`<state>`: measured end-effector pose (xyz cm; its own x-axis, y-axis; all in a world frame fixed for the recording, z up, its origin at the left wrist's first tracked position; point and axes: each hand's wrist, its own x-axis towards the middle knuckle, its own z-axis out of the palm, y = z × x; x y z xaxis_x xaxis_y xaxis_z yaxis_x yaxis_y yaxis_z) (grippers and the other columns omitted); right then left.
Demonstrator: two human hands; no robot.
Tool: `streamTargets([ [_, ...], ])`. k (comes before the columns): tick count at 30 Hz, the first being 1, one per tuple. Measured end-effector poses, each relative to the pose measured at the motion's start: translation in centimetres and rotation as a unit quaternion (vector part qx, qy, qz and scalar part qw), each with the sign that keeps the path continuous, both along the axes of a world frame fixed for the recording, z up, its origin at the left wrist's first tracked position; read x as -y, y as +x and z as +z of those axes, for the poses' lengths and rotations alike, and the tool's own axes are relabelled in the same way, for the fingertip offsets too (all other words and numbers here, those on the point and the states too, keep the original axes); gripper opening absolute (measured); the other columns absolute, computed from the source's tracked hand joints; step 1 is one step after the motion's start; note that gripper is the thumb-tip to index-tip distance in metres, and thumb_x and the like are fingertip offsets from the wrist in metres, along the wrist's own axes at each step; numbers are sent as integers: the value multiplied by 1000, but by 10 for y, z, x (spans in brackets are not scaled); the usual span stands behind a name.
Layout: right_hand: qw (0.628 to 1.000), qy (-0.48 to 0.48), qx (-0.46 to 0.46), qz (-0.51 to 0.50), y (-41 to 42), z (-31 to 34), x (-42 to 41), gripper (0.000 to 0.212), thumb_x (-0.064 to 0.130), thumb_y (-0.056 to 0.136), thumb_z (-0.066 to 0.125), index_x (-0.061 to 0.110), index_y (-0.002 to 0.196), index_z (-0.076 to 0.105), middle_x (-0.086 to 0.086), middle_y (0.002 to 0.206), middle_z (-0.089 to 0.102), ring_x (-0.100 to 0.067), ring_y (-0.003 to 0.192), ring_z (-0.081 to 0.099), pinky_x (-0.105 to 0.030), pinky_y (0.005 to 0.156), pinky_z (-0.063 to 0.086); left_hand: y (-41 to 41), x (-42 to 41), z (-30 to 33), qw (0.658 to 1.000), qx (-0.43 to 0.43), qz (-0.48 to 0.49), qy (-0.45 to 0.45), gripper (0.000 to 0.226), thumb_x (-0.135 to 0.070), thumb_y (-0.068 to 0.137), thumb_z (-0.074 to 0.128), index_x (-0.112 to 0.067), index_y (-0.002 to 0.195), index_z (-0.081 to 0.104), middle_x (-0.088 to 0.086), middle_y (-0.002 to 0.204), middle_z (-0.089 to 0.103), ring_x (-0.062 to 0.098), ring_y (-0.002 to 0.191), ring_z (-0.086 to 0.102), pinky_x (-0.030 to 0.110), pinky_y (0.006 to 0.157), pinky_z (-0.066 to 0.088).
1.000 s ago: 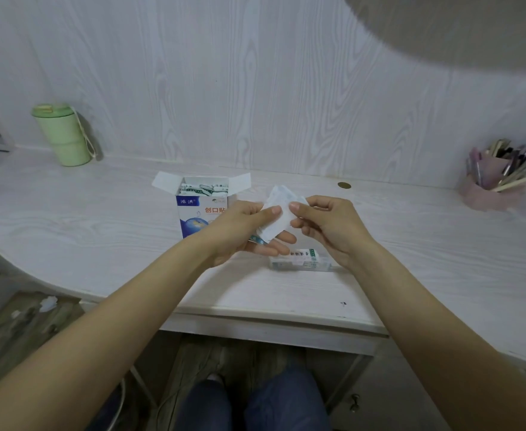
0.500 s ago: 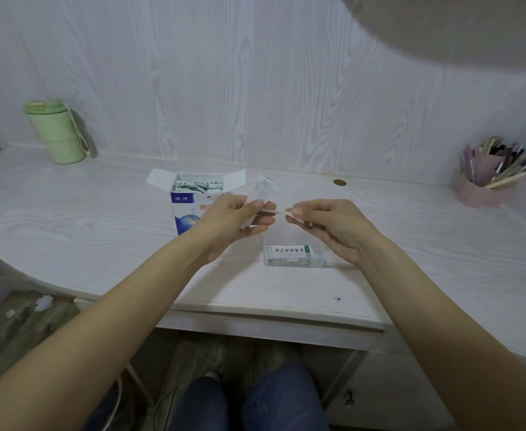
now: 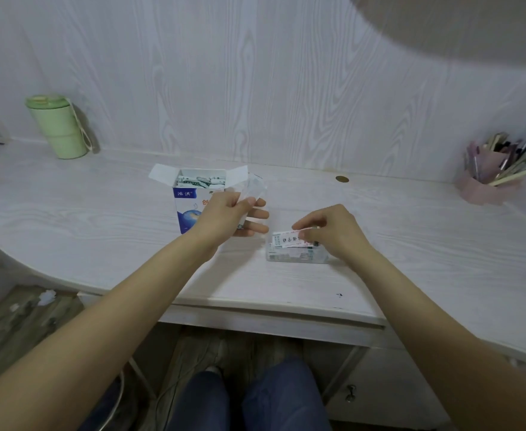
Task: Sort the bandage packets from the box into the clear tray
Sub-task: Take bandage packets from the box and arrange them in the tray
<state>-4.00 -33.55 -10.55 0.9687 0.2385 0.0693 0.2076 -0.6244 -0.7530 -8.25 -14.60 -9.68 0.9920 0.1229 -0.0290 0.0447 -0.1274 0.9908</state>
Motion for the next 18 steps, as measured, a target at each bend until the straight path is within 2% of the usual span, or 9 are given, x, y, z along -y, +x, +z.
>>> streamTargets([
  [3,995,-80,38,37,-1,0,-5,14,3,81,68,11,89,76,3,74,67,-2,66,59,-3,61,44,0,0,0,1000,1,-3,0,25,-18,102,40,-7,106,62,7,96,71,13,64,70,17,56,53],
  [5,987,-139,61,47,-1,-2,-10,14,6,81,67,15,87,76,6,75,67,-8,75,62,-19,72,52,0,0,0,1000,1,-5,0,25,-18,102,40,-6,107,62,8,97,70,13,63,70,17,55,53],
  [7,977,-194,74,45,-2,-2,-13,13,10,81,67,18,86,76,7,79,68,-14,85,63,-30,74,51,0,0,0,1000,1,-7,-1,25,-18,102,40,-6,106,61,8,97,70,13,62,70,18,55,53],
  [10,960,-261,89,45,-4,-1,-17,13,13,83,65,19,88,76,3,89,71,-18,88,62,-29,68,47,0,0,2,1000,2,-8,0,24,-19,102,40,-7,105,61,7,97,70,15,63,70,18,54,54],
  [13,953,-284,90,47,-2,0,-21,15,11,84,63,18,89,75,0,89,72,-20,86,62,-27,64,42,-1,-1,3,1000,1,-11,3,24,-19,102,40,-7,106,61,5,97,71,16,64,71,19,55,54],
  [18,960,-265,74,55,3,-1,-21,18,16,83,66,22,100,71,3,99,70,-17,99,60,-29,76,47,-4,-2,5,1000,1,-26,4,24,-20,101,41,-9,104,62,4,97,72,16,68,71,19,59,54],
])
